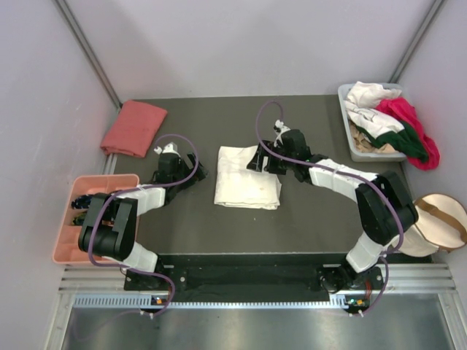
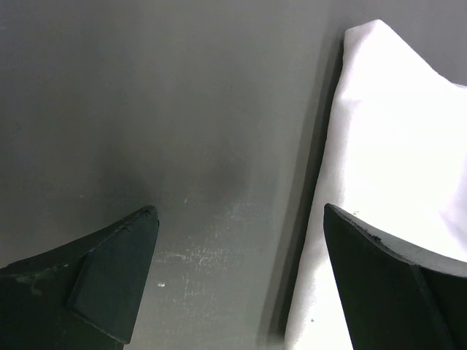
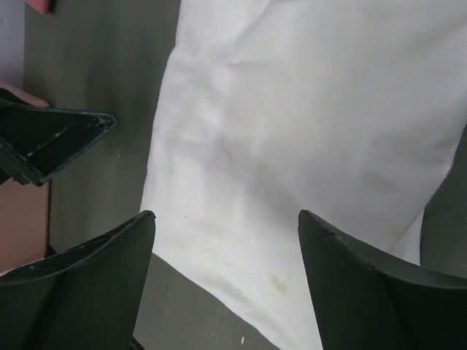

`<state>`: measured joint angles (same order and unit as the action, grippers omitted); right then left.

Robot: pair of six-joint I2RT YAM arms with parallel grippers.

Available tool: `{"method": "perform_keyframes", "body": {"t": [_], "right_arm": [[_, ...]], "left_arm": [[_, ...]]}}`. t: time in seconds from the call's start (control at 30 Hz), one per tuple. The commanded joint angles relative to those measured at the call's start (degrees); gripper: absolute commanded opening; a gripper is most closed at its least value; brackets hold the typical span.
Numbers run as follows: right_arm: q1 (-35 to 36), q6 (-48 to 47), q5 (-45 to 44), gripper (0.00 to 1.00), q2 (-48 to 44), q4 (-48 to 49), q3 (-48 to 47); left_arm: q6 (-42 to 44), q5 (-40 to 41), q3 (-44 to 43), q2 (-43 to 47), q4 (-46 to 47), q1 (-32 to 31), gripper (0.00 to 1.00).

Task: Fold and stack the t-shirts
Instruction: Smooth out wrinkles on the folded tshirt, then put the neatly folded tshirt into the corner of the board with the left arm

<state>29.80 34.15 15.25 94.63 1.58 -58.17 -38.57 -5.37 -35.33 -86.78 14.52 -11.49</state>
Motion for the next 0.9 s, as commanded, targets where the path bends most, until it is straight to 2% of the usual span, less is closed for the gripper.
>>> {"method": "perform_keyframes", "body": {"t": [0.0, 0.5, 0.87], "right_arm": [[-0.4, 1.5, -0.1, 0.79, 1.0, 3.4, 0.2], [-0.4, 1.8, -5.4, 0.79, 1.6, 2.4, 6.6], [-0.8, 2.7, -4.7, 0.80, 5.9, 4.6, 7.2]], "left_arm": [[1.0, -1.1, -0.2, -1.1, 1.7, 0.0, 0.99], [0.9, -4.2, -2.3, -4.6, 3.2, 0.0, 0.99], [4.9, -20.6, -7.6, -13.8, 10.4, -0.9, 0.99]]}}
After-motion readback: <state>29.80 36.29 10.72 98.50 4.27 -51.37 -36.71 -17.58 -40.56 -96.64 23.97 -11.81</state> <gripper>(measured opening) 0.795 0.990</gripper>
